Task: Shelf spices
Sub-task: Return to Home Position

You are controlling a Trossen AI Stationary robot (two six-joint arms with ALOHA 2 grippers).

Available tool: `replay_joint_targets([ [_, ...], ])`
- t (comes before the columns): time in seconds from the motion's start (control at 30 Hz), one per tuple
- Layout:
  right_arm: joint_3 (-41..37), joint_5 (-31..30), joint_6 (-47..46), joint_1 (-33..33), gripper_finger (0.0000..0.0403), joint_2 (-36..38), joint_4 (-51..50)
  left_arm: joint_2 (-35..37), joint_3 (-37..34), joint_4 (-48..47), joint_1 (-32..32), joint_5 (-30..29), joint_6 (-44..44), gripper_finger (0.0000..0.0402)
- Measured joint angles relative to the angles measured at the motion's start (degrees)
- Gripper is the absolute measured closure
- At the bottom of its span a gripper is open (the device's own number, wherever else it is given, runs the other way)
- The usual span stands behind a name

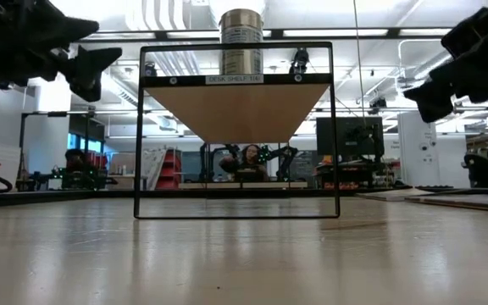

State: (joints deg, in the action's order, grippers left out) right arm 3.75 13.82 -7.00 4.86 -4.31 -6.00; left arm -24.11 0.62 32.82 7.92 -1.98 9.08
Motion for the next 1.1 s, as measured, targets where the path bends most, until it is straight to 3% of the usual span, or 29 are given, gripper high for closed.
replay_joint_targets([
  [0.63,0.18,-0.12,-3.73,0.02,0.019,-5.98,0.11,0.08,-0.02,-4.16,0.13,1.42,0.48,0.0182],
  [1.1,0.33,-0.3,-2.93,0.02,0.0167,-7.48,0.61,-0.31,0.55,-4.13,0.13,1.06,0.46,0.0182],
])
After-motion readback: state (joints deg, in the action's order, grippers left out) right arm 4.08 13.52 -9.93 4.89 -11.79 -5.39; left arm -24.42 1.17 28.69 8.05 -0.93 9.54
